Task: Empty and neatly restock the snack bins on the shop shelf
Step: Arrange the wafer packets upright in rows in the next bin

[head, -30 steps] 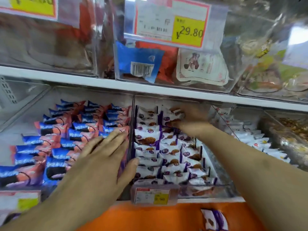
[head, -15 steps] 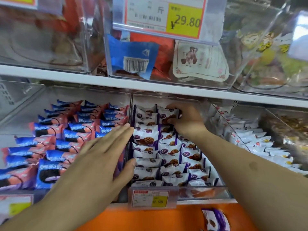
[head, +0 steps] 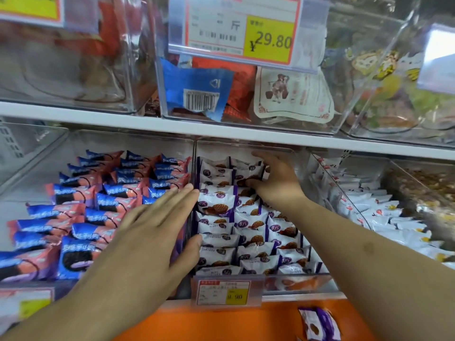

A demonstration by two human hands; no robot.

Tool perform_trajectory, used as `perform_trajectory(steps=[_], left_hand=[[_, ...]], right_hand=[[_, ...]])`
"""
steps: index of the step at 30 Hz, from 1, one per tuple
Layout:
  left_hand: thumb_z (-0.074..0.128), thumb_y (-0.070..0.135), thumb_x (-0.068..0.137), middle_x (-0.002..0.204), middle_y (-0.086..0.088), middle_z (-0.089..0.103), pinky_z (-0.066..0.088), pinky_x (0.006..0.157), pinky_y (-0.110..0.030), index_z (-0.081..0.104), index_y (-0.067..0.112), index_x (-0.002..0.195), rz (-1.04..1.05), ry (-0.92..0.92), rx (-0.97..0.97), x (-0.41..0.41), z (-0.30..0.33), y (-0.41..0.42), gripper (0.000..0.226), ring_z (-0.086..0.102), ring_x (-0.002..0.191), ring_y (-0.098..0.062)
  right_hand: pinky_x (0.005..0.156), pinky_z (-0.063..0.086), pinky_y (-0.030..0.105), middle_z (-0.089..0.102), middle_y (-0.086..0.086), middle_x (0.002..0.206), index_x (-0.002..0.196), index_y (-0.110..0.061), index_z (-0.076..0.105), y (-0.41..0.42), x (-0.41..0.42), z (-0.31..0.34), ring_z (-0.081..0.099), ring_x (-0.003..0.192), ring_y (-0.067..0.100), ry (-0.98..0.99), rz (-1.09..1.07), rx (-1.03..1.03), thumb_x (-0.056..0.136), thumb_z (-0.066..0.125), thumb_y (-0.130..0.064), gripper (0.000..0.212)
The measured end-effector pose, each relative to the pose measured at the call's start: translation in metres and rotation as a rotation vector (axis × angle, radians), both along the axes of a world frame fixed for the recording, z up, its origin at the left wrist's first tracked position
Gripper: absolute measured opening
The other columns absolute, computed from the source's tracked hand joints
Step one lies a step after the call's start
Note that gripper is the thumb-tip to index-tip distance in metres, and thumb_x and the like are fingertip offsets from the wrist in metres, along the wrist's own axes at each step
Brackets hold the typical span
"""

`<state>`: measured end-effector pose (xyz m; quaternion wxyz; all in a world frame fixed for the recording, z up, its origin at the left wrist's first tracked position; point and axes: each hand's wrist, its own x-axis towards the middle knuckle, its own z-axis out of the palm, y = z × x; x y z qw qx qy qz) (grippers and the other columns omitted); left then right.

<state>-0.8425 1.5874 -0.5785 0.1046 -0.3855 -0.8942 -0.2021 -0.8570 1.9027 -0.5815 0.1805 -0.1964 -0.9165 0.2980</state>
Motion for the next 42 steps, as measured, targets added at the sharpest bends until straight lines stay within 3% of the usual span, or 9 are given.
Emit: perform_trajectory(steps=[4,10,14,19,23,28,32,39,42], left_hand=[[0.055,0.056,0.099,0.169,0.022,0.015,-0.017,0.114,-0.006,0.018,0.040,0.164,-0.009,-0.055,-0.069,0.002,0.002,-0.001,0.076,0.019,0.155,-0.002],[0.001,0.079,0.085,0.157,0.041,-0.025,-0.013,0.120,-0.023,-0.016,0.053,0.157,-0.014,-0.109,-0.068,0.009,0.010,-0.002,0.078,-0.027,0.145,0.016],[0.017,0.074,0.094,0.159,0.037,-0.025,-0.009,0.125,-0.028,-0.016,0.051,0.158,-0.004,-0.126,-0.064,0.023,0.023,-0.002,0.076,-0.026,0.145,0.017],[0.035,0.065,0.099,0.155,0.046,0.009,0.001,0.117,-0.011,0.024,0.050,0.157,-0.164,-0.074,0.066,0.068,0.031,-0.004,0.061,-0.004,0.139,0.028],[0.045,0.055,0.100,0.144,0.029,0.044,0.022,0.108,-0.003,0.049,0.039,0.141,-0.409,-0.157,-0.014,0.115,0.012,0.008,0.044,0.042,0.131,0.010],[0.050,0.055,0.102,0.150,0.027,0.035,0.037,0.112,-0.023,0.041,0.041,0.147,-0.540,-0.409,-0.303,0.159,-0.082,0.041,0.048,0.042,0.136,0.002],[0.060,0.041,0.102,0.153,0.016,0.041,0.030,0.110,-0.016,0.043,0.034,0.151,-0.502,-0.608,-0.294,0.183,-0.171,0.086,0.052,0.043,0.138,-0.006],[0.052,0.040,0.106,0.162,0.015,0.034,0.033,0.112,-0.026,0.032,0.038,0.158,-0.326,-0.847,-0.253,0.202,-0.252,0.128,0.056,0.036,0.147,-0.009],[0.049,0.046,0.106,0.160,0.017,0.036,0.035,0.107,-0.024,0.031,0.042,0.157,-0.305,-0.876,-0.259,0.202,-0.261,0.117,0.054,0.037,0.144,-0.006]], right_hand=[[0.057,0.037,-0.006,0.044,-0.003,0.147,0.145,-0.041,0.053,-0.010,0.012,0.010,0.053,0.086,-0.002,0.030,-0.023,-0.062,0.089,0.083,-0.024,0.066],[0.092,0.049,0.018,0.050,-0.011,0.139,0.141,-0.046,0.054,-0.032,0.070,0.032,0.056,0.123,0.010,0.107,0.036,-0.029,0.088,0.083,-0.035,0.062],[0.108,0.048,0.032,0.053,-0.020,0.131,0.138,-0.048,0.056,-0.050,0.147,0.046,0.055,0.123,0.003,0.140,0.133,0.002,0.089,0.079,-0.041,0.055],[0.092,0.053,0.034,0.065,-0.011,0.122,0.126,-0.036,0.068,-0.055,0.240,0.033,0.065,0.114,0.017,0.138,0.252,-0.116,0.090,0.080,-0.025,0.039],[0.078,0.054,0.030,0.071,-0.008,0.103,0.110,-0.033,0.074,-0.038,0.290,-0.021,0.068,0.094,0.017,-0.225,0.307,-0.201,0.090,0.082,-0.019,0.025],[0.089,0.037,0.010,0.059,-0.011,0.121,0.133,-0.031,0.063,0.010,0.321,-0.123,0.061,0.121,0.018,-0.610,0.176,-0.063,0.077,0.071,-0.048,0.060],[0.122,0.029,0.027,0.029,0.009,0.162,0.162,-0.033,0.030,0.046,0.316,-0.177,0.034,0.151,0.027,-0.847,0.079,-0.053,0.087,0.080,-0.037,0.090],[0.128,0.024,0.049,0.004,0.000,0.175,0.161,-0.051,0.017,0.082,0.270,-0.255,0.008,0.161,0.029,-1.020,0.074,0.022,0.099,0.064,-0.051,0.079],[0.127,0.021,0.054,0.013,0.005,0.171,0.157,-0.049,0.030,0.084,0.265,-0.283,0.020,0.155,0.040,-0.969,0.069,0.185,0.095,0.064,-0.058,0.071]])
